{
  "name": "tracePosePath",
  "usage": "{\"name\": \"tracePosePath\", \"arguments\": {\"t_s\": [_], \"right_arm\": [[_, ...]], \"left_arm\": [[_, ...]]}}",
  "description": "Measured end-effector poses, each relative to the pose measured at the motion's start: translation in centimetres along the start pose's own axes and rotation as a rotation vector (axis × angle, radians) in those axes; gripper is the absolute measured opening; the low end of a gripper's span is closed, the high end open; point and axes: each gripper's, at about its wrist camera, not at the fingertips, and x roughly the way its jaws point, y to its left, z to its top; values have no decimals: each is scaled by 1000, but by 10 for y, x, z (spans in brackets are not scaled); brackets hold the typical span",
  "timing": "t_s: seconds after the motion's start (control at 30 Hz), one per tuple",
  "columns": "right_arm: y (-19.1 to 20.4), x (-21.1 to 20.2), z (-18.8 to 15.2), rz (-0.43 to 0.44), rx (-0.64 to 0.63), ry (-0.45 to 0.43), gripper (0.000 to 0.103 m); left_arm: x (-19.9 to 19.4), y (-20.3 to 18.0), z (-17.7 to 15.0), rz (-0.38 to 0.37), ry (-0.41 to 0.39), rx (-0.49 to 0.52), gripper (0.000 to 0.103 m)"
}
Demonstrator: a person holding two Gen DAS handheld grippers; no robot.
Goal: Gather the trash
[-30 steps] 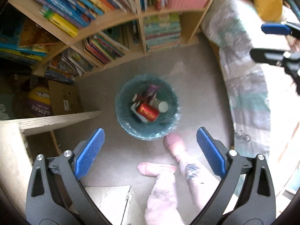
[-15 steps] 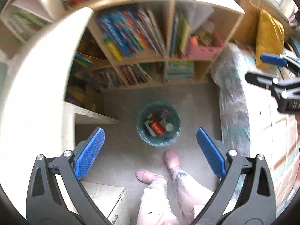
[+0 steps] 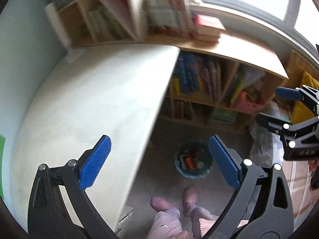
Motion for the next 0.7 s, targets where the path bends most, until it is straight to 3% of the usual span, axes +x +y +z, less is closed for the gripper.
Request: {"name": "tracePosePath", "arguments": {"t_s": [0.3,0.7], "right_arm": [[94,24,47,181,-213,-7,91],[230,49,85,382,-539,9,91]], "left_arm": [[-20,90,-29,138,-10,-233,96],[-57,210,-108,356,9,-571,96]]}}
